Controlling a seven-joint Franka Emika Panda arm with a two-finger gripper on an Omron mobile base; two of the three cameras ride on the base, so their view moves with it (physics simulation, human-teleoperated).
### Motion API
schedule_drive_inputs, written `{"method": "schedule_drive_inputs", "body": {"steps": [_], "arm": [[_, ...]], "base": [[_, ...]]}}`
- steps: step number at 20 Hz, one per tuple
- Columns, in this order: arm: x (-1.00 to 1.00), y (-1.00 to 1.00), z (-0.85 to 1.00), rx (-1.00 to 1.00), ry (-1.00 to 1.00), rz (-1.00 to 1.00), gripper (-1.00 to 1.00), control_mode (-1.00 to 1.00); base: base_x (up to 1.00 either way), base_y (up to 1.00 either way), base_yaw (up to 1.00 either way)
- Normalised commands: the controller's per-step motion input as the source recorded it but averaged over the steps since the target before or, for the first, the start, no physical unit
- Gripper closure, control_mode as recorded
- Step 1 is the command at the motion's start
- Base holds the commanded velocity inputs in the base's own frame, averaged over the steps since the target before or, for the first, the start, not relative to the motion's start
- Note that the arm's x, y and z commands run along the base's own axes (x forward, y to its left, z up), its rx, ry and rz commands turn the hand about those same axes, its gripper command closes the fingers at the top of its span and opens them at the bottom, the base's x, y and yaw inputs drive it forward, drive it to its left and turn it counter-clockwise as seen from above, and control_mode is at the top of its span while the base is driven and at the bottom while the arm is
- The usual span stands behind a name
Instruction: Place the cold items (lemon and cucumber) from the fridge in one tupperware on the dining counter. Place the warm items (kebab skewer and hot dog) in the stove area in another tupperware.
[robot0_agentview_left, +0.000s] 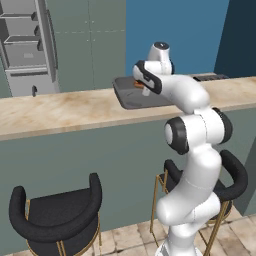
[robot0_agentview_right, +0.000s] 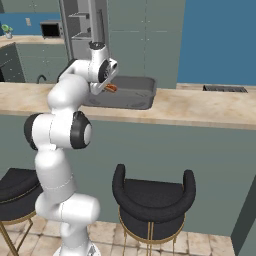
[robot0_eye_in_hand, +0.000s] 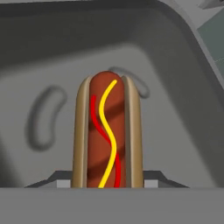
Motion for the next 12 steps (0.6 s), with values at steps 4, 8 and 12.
{"method": "schedule_drive_inputs", "body": {"steps": [4,8,12], "arm": [[0.16,0.00,-0.22,-0.05,0.00,0.00,1.00,-1.00],[0.00,0.00,-0.22,-0.07,0.00,0.00,-1.00,-1.00],[0.00,0.00,-0.15,0.00,0.00,0.00,-1.00,-1.00]], "base": [[0.00,0.00,0.00],[0.00,0.00,0.00],[0.00,0.00,0.00]]}}
